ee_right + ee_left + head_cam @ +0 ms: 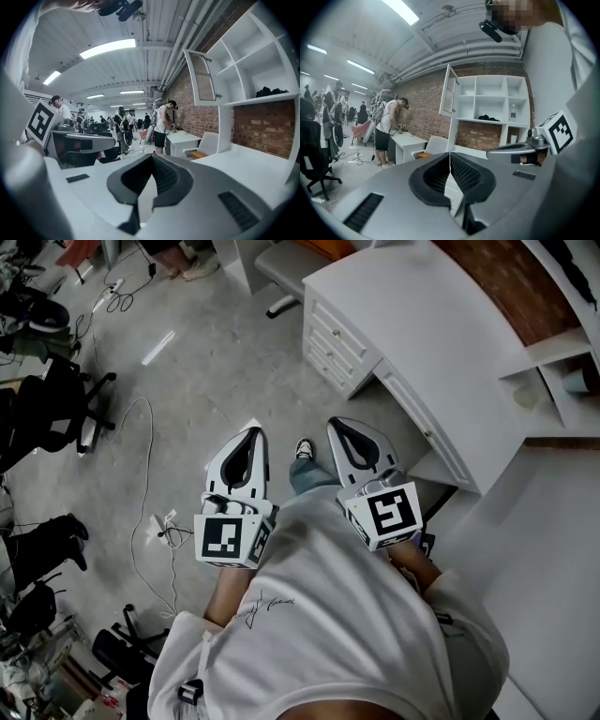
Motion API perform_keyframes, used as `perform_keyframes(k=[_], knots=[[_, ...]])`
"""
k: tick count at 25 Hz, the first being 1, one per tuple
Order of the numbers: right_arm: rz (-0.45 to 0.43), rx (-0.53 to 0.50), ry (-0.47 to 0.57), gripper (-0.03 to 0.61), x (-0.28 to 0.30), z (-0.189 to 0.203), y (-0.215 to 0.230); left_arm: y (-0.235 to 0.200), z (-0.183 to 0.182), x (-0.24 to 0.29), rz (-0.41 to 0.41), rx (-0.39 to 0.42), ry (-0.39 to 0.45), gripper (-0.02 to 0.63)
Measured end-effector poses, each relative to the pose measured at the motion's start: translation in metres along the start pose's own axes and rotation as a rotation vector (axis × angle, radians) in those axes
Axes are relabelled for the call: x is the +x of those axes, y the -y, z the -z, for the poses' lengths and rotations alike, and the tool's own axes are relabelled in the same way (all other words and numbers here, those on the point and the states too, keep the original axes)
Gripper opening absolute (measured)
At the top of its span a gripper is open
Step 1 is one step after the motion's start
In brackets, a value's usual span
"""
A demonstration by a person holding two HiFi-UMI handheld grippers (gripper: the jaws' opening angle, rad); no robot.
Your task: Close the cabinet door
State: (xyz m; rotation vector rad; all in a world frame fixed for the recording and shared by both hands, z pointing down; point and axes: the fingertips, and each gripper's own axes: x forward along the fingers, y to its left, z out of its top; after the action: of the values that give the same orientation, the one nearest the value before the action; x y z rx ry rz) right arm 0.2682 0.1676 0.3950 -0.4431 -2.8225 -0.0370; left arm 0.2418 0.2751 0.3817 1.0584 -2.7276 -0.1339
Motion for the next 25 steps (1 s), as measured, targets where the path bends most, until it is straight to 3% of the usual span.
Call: perform_keyframes(k=[9,18,25], knots=[[-0.042,-0.017,-0.038,0.025,0.068,-0.014,0.039,-0.033,-0.015,0.075,0.018,-0.007,-0.011,0.017],[0.005,-0.031,-0.146,0.023,0.106,-0.003,0.095,-0.041,-0.023,0.138,0.045,-0.009,-0.011,0.017],[0.0,-0.001,-0.146,0.023,0.12,-0.003,0.11,-0.042,-0.034,0.158,0.057,0.002,-0.026,0.017]])
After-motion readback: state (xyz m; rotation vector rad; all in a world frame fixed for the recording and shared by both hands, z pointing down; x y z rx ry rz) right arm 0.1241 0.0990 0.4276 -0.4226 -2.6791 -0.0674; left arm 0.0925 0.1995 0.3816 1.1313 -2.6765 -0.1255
